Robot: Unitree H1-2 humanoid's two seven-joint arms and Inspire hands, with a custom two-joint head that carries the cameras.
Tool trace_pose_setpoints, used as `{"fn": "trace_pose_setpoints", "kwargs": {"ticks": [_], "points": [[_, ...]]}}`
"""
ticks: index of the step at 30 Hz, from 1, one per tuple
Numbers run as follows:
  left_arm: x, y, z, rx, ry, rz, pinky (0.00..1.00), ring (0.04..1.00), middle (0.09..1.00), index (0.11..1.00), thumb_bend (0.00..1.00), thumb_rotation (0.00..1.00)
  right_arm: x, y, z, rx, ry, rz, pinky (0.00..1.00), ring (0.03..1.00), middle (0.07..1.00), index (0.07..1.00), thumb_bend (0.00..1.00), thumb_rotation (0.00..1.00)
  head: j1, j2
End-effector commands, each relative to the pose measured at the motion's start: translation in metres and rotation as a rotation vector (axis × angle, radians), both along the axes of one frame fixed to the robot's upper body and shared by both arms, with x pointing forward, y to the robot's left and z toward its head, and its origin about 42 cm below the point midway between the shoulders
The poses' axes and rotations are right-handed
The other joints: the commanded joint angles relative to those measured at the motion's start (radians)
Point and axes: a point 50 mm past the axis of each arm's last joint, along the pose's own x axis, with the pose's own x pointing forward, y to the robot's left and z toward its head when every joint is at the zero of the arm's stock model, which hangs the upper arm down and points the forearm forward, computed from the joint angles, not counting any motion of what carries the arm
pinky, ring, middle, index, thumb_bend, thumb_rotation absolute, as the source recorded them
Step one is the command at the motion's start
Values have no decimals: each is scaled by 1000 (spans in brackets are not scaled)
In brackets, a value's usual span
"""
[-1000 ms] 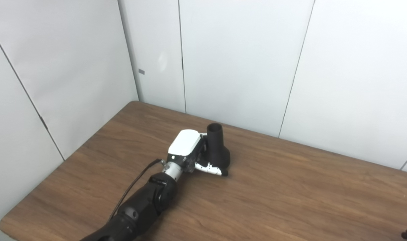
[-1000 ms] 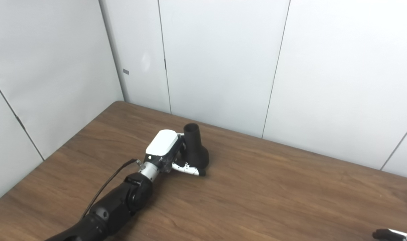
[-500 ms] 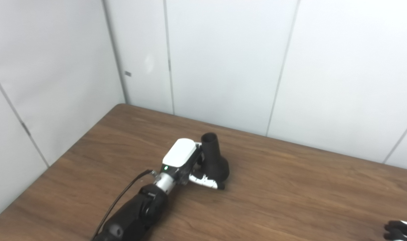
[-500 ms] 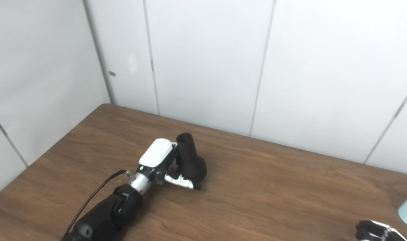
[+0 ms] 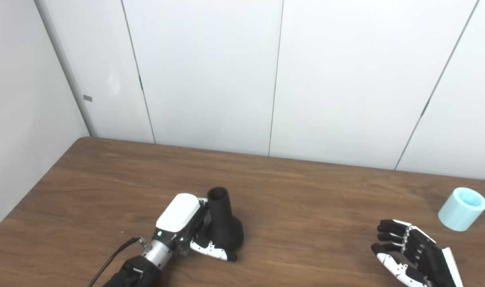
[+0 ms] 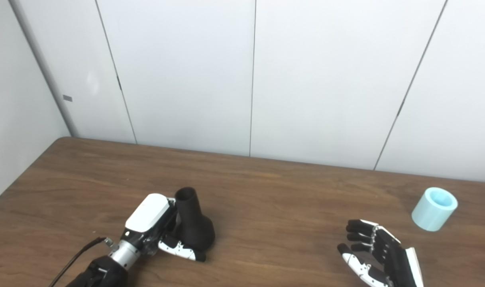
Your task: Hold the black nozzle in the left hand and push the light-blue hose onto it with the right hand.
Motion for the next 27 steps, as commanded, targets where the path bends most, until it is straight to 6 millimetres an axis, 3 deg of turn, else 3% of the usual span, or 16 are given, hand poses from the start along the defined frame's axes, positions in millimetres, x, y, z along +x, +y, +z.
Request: {"fn": "trace_pose_setpoints", "kwargs": {"ticks": [1, 8, 14, 16, 19, 23, 27], "points": [[-4, -16, 4, 4, -23, -87, 84, 133, 471, 480, 524, 0, 3, -7, 21, -6, -85, -23, 546, 624, 642, 635, 281, 105, -11, 1], [-7, -32, -3, 43, -44, -174, 103, 153, 471, 480, 524, 0, 1, -35, 26, -36, -131, -119, 557, 643, 663, 654, 300, 156, -54, -14], [-8, -47, -6, 70, -51, -257, 215, 290, 427, 517, 517, 0, -1, -66, 42, -59, -182, -241, 545, 641, 677, 670, 349, 59, -104, -17], [-8, -50, -8, 58, -47, -276, 182, 246, 394, 506, 513, 0, -2, -69, 49, -69, -209, -292, 557, 653, 680, 666, 438, 77, -128, -19], [-8, -57, -10, 48, -41, -308, 201, 270, 405, 516, 514, 0, -5, -68, 63, -80, -265, -373, 553, 655, 672, 657, 580, 161, -198, -26], [-5, -61, -17, 68, -61, -345, 251, 336, 449, 516, 514, 0, -5, -65, 71, -73, -393, -476, 520, 648, 678, 680, 603, 206, -303, -34], [-1, -65, -27, 95, -83, -380, 250, 366, 474, 537, 497, 0, 0, -62, 80, -97, -427, -527, 600, 747, 772, 769, 653, 303, -395, -40]]}}
